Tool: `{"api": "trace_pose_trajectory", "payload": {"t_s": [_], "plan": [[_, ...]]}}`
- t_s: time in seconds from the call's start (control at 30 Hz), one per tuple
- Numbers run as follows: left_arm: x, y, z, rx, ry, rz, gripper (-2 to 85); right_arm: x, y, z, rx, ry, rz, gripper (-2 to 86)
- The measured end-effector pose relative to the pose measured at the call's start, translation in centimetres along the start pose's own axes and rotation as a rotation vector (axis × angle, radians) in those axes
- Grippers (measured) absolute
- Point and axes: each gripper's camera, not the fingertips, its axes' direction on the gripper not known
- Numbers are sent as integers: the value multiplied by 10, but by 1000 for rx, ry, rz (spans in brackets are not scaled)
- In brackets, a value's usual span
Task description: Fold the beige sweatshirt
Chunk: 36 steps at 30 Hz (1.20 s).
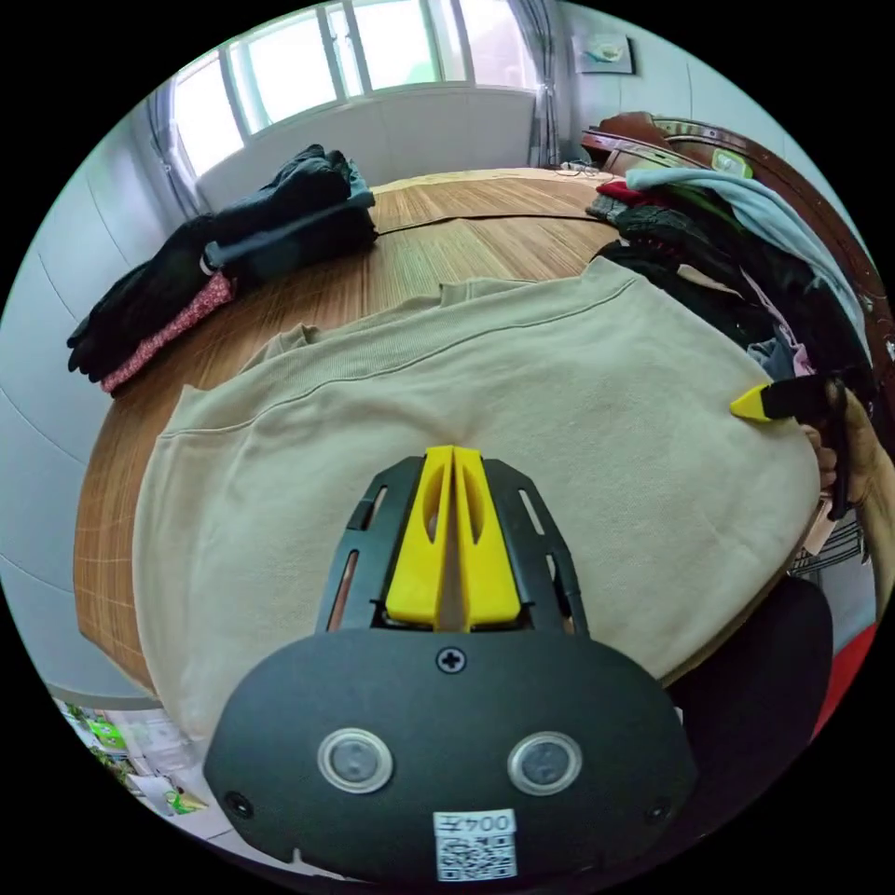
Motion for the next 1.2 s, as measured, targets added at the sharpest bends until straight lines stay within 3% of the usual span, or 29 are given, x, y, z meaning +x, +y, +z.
{"api": "trace_pose_trajectory", "payload": {"t_s": [0.17,0.33,0.63,0.9,1.13,1.2], "plan": [[-21,32,-17,98,58,-100,1,-37,-14,4,-28,85,-2,60],[-34,82,20,57,152,-187,1,-91,-34,15,-58,178,59,62],[-80,138,61,160,291,-314,2,-263,-75,87,-93,435,-25,66],[-193,252,76,280,545,-660,3,-353,-105,241,-108,581,-74,65],[-290,368,137,355,752,-856,8,-331,-115,407,-174,673,-38,75],[-302,392,152,404,838,-899,12,-320,-102,457,-223,786,-91,82]]}}
